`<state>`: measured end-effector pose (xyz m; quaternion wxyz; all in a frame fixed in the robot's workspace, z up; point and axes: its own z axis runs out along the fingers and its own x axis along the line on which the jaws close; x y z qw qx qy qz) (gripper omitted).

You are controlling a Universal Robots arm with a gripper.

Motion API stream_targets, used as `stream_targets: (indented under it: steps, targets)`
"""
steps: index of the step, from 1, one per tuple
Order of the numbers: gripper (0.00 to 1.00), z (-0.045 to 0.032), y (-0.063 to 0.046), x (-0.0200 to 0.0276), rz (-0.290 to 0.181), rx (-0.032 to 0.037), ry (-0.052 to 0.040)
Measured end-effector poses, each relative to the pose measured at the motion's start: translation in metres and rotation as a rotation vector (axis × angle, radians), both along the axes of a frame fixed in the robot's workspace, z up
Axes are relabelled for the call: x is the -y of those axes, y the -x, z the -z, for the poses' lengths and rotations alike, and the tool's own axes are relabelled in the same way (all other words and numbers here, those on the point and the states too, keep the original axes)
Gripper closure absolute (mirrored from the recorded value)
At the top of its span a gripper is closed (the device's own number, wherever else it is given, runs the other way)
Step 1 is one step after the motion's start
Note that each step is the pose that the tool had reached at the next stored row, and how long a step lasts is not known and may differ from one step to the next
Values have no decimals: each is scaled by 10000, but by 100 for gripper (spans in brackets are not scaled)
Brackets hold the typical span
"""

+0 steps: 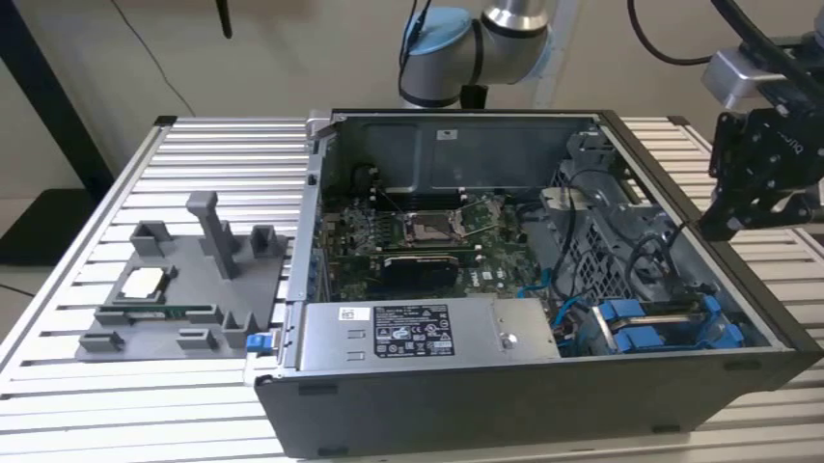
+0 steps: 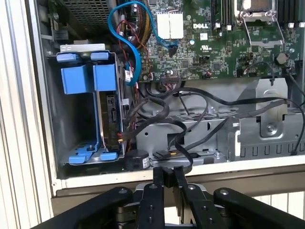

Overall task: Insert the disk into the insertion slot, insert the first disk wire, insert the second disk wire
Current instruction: 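Insert the second disk wire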

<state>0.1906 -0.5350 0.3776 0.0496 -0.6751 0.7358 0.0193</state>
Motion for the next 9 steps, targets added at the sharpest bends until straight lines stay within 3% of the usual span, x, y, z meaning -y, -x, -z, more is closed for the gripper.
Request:
stream_targets:
  steps: [3, 9]
  targets:
    - [79, 1, 1, 22, 33, -64, -4]
    - [78, -1, 0, 22, 36, -75, 4]
